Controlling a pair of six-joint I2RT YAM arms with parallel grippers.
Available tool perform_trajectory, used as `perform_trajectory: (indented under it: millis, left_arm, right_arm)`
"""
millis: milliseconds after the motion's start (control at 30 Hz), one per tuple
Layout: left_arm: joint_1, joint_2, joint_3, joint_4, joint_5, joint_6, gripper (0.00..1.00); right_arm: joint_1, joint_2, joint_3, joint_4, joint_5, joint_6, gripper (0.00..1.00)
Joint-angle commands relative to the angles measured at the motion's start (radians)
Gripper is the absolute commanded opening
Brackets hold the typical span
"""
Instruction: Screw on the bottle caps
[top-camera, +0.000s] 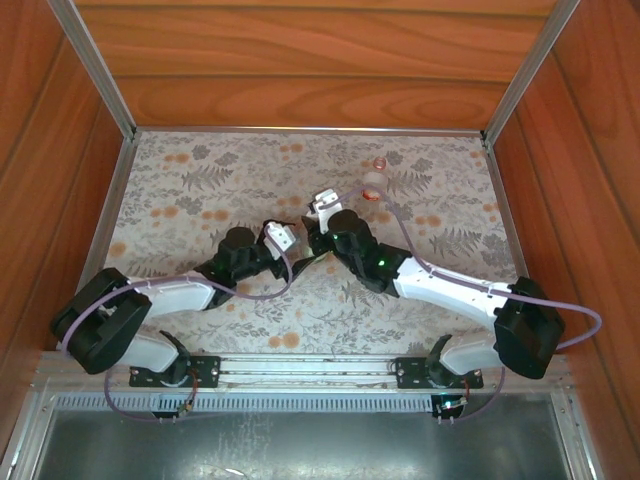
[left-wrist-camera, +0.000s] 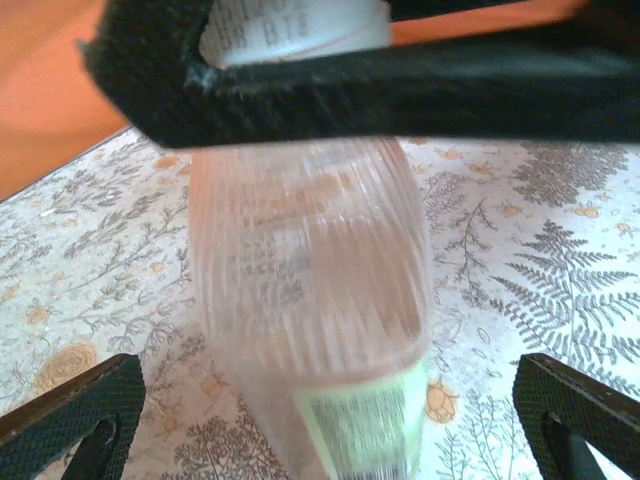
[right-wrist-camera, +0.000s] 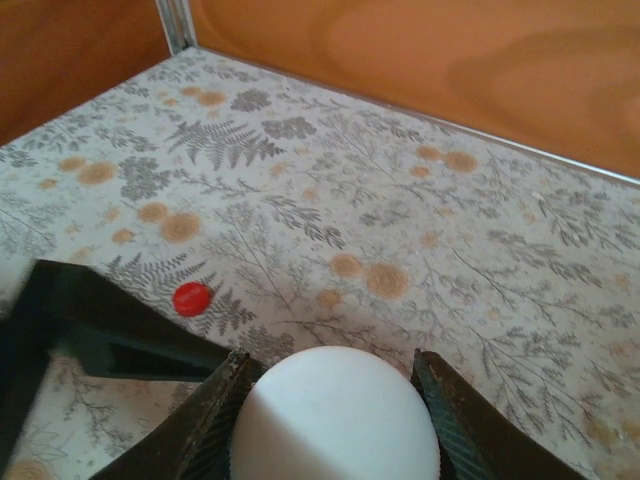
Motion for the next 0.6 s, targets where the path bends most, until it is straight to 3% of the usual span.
perform_trajectory:
  millis: [0,233,567]
  left_arm:
    - [-0.003,-0.048,-0.044,0.021,0.013,0.001,1.00]
    - [0.008,-0.123,-0.142,0.022,-0.045,-0.047,1.00]
    - [0.032,-0.154,-0.177,0.019,-0.067,-0.059,1.00]
  right_arm:
    - [-0.056,0.014,0.051,-0.013,-0.078,0.008,0.01]
    - [-0.170,0.149,0.193,0.005,-0.160,-0.063,0.02]
    - [-0.191,0.484,0.516,0.025,-0.146,-0.057,0.01]
